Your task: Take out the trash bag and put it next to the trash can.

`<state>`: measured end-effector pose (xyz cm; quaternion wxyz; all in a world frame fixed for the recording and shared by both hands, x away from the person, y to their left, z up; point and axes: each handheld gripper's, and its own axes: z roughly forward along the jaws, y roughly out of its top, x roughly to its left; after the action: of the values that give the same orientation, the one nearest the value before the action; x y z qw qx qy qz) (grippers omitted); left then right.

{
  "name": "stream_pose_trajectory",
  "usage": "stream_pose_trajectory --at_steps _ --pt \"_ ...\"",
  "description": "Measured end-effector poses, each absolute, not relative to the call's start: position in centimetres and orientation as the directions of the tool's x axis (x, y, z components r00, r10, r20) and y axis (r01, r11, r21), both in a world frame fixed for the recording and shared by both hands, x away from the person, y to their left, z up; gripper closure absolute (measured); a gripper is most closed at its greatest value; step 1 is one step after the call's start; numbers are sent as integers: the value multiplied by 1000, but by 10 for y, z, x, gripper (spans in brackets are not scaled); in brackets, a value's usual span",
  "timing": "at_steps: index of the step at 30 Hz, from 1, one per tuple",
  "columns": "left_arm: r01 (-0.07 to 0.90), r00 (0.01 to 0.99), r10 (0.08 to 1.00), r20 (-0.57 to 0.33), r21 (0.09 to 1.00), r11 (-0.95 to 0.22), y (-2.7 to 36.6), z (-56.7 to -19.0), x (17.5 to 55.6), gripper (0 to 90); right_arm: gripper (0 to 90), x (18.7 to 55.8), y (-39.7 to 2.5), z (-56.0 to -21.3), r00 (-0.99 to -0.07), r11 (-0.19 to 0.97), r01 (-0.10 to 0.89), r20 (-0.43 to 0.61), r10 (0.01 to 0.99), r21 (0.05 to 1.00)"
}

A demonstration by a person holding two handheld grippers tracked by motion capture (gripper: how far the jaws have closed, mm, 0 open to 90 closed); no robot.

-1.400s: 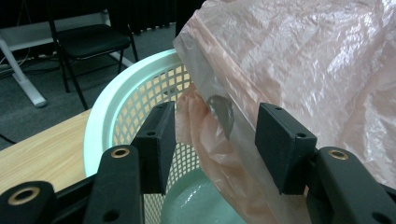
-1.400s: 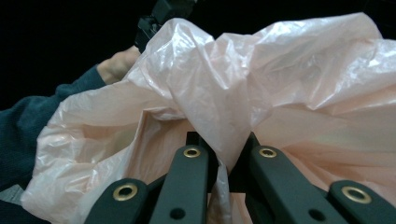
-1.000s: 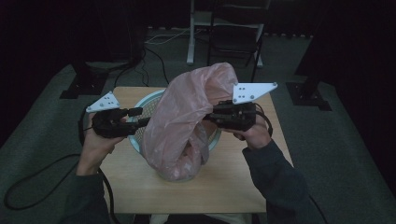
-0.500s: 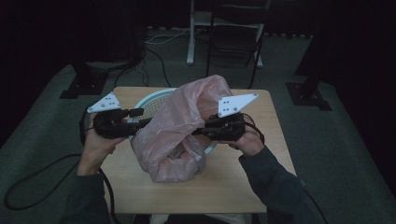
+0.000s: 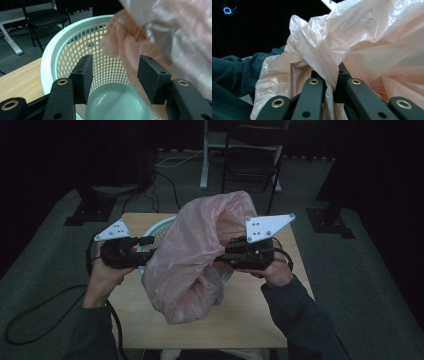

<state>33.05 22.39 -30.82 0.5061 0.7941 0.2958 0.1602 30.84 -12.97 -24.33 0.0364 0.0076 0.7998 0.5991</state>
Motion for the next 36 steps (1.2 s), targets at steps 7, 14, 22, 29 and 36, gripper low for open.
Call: stream_pose_trajectory --at_steps 7,14,22,29,36 --pt "316 769 638 -38 891 -327 222 -311 333 460 873 306 -137 -234 -995 253 -43 -63 71 966" --pt "313 765 643 -42 896 -315 226 -310 332 454 874 312 -149 -228 -991 234 -39 -68 118 971" --pt "318 751 659 -45 899 -300 233 -309 331 454 876 315 -170 -221 -975 221 -42 -88 204 974" --pt "318 750 659 -45 899 -301 235 -309 330 454 876 315 -184 -216 -957 238 -52 -117 266 970" --pt "322 746 664 -50 899 -295 236 -310 331 452 876 316 -199 -213 -944 237 -44 -118 308 970"
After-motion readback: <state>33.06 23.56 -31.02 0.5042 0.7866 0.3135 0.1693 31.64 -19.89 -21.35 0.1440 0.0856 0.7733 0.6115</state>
